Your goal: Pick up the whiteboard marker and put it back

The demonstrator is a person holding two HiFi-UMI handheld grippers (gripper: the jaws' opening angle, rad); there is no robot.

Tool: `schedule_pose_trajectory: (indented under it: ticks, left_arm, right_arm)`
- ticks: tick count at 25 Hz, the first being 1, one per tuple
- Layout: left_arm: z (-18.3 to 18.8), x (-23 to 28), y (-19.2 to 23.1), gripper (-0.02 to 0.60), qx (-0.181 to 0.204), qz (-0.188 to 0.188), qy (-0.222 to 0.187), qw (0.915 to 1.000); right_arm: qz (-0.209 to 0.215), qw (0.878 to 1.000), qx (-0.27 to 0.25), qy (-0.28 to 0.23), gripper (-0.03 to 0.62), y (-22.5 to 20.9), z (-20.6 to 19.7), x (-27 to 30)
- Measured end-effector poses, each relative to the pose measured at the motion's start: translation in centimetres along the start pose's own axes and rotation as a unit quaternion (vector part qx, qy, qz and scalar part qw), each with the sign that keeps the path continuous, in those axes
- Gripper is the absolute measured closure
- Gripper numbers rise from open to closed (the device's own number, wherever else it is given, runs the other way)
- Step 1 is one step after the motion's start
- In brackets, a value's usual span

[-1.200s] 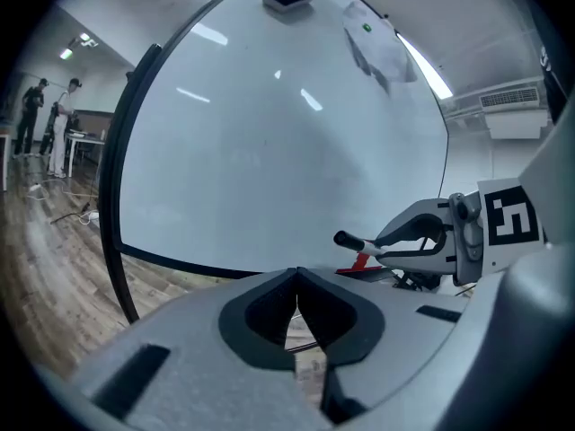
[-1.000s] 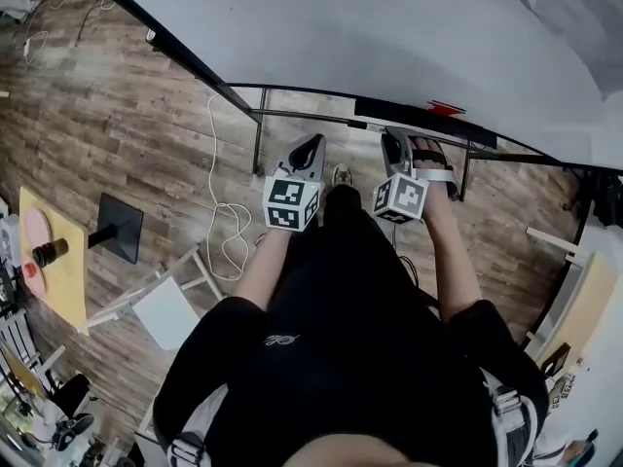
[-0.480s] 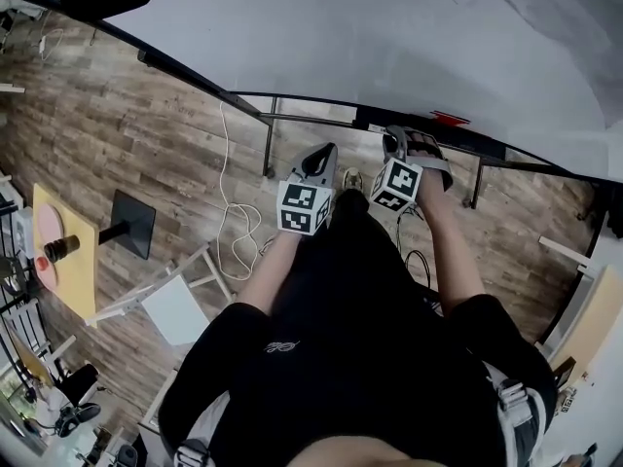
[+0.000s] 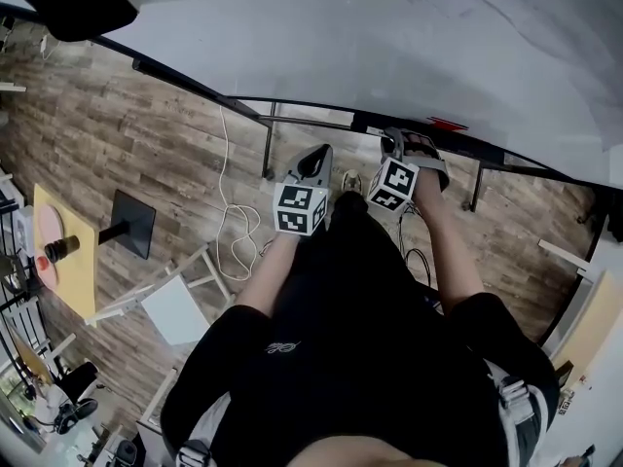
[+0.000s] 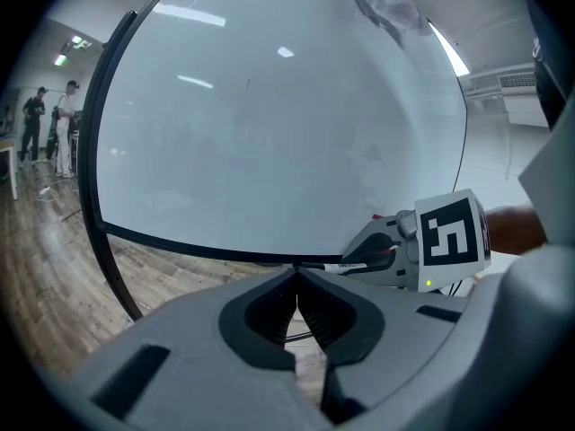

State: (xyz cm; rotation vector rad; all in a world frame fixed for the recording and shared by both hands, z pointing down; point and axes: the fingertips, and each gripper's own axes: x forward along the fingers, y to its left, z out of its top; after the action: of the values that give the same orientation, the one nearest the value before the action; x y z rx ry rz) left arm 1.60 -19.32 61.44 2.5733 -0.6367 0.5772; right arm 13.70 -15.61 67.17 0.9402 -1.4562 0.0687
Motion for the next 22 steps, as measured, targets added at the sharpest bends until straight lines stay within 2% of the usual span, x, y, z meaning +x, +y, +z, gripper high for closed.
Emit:
schedule_pose_trajectory:
  ticks: [5, 15, 22]
  left_arm:
    - [0.0, 0.3, 0.4, 0.574, -0.004, 0.006, 0.001, 1.0]
    - [0.4, 0.6, 0.4, 0.574, -0.005, 0.005, 0.002, 1.0]
    - [0.6, 0.8, 0.7, 0.574, -0.005, 0.009, 0.002, 0.9999]
  right_arm:
    - [0.015, 1.0, -0.002, 0.003, 0.537, 0.5, -0.2, 0.9]
    - [0.011, 1.0, -0.02, 0.003, 0.537, 0.0, 0.0, 1.1]
    - [0.034, 0.999, -0.018, 0.012, 0.53, -0.1, 0.2, 1.2]
